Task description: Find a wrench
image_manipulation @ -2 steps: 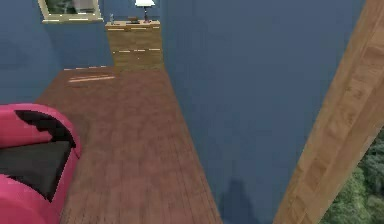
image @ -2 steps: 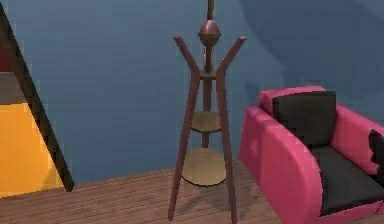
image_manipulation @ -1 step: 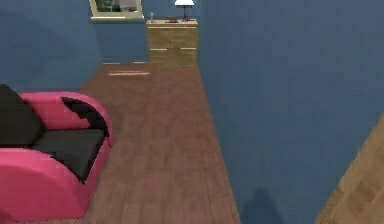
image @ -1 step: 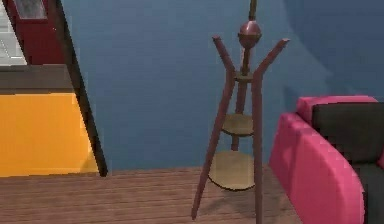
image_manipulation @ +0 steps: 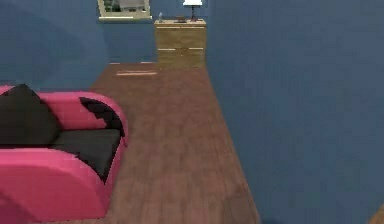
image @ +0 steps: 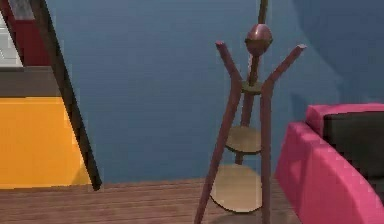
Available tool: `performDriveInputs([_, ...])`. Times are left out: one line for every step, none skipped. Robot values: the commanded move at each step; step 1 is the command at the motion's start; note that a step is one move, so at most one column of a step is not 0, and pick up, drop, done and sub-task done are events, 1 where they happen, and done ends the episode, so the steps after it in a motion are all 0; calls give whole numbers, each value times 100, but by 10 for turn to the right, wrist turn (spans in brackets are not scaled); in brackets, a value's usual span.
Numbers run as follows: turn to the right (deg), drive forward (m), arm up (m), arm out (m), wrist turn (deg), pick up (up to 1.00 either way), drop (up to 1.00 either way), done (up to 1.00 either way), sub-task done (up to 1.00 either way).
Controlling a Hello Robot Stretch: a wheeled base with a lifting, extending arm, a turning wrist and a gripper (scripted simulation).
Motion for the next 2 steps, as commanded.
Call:
performDriveInputs([-450,0,0,0,0,0,0,0,0])
performDriveInputs([-120,0,0,0,0,0,0,0,0])
